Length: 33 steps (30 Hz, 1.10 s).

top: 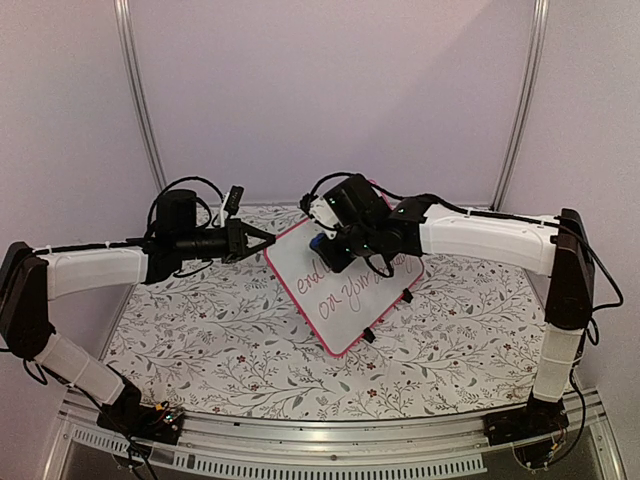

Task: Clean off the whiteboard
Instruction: Erase the whiteboard at the center of the board.

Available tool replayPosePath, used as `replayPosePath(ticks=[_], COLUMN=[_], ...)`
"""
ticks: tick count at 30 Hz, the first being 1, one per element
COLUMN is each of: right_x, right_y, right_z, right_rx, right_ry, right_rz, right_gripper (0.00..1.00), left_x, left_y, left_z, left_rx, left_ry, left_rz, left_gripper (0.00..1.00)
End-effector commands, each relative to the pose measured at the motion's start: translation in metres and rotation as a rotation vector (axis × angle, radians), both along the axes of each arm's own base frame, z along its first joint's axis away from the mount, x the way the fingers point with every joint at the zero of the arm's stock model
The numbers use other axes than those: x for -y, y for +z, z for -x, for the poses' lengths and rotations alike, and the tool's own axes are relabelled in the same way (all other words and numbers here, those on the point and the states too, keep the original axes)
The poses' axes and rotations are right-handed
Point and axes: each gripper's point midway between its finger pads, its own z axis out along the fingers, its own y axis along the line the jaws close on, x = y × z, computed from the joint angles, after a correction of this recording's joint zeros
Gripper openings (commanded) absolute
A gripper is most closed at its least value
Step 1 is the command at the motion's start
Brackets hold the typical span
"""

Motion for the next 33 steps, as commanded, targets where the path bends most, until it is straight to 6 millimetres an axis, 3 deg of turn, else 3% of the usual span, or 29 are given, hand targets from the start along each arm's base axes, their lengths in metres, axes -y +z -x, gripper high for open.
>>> replayPosePath(ticks=[1, 13, 25, 33], right_x=[0.025, 0.028, 0.014, 0.005], right_y=[-0.036, -0.040, -0.008, -0.004], right_z=[0.008, 0.016, -0.012, -0.028], right_rx=[-0.100, -0.142, -0.097, -0.073], right_ry=[-0.013, 0.024, 0.027, 0.015], right_rz=[0.087, 0.044, -0.062, -0.080], right_gripper=[0.06, 0.05, 0.05, 0.05], left_x=[0.014, 0.015, 0.017, 0.019], left_y=[0.022, 0.023, 0.022, 0.023], left_z=[0.017, 0.017, 0.019, 0.021], left_rx=[0.079, 0.083, 0.086, 0.090], left_ry=[-0.101, -0.104, -0.113, -0.121], left_rz=[0.046, 0.048, 0.042, 0.042], left_gripper=[0.00, 0.00, 0.00, 0.00])
